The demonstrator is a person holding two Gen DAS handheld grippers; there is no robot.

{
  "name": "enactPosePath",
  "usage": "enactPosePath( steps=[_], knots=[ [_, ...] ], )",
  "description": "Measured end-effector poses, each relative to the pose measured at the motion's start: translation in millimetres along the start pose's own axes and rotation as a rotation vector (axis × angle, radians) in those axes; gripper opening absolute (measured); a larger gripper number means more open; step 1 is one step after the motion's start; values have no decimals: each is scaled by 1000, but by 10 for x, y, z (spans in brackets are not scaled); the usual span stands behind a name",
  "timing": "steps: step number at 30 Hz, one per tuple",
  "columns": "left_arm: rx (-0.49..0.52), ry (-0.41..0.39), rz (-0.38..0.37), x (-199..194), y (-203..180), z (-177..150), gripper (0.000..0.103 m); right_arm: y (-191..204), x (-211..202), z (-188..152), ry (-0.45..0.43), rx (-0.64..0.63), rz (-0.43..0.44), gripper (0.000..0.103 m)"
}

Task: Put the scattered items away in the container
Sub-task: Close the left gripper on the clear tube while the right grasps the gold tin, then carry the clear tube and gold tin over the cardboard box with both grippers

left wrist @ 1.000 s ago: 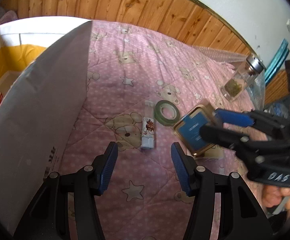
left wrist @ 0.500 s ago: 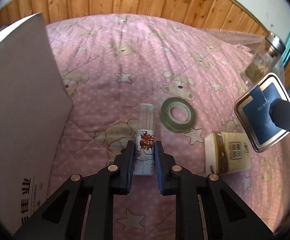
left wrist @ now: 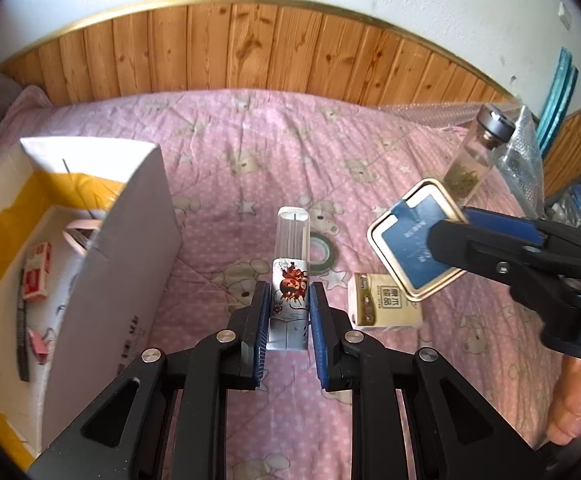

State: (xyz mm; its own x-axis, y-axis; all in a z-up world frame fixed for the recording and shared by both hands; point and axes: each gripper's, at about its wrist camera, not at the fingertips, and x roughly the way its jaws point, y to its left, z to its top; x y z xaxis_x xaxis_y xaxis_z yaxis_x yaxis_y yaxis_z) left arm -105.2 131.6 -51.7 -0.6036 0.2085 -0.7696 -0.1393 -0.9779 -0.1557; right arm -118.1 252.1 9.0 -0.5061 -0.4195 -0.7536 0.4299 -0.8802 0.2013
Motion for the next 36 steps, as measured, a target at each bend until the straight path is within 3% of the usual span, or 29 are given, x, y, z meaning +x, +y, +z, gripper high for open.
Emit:
enactPosePath(
  steps=[12,26,36],
  knots=[
    [-19,-65,11,-576,196,-84,19,441,-238,44,-60,-21,28,54],
    [-74,-111,-50,-1263,657,-256,19,824,-372,62,-110,-22,42,54],
    [-167,-137,-47,-1426,1104,-359,19,1097,-419,110,-149,-36,70,54]
  ],
)
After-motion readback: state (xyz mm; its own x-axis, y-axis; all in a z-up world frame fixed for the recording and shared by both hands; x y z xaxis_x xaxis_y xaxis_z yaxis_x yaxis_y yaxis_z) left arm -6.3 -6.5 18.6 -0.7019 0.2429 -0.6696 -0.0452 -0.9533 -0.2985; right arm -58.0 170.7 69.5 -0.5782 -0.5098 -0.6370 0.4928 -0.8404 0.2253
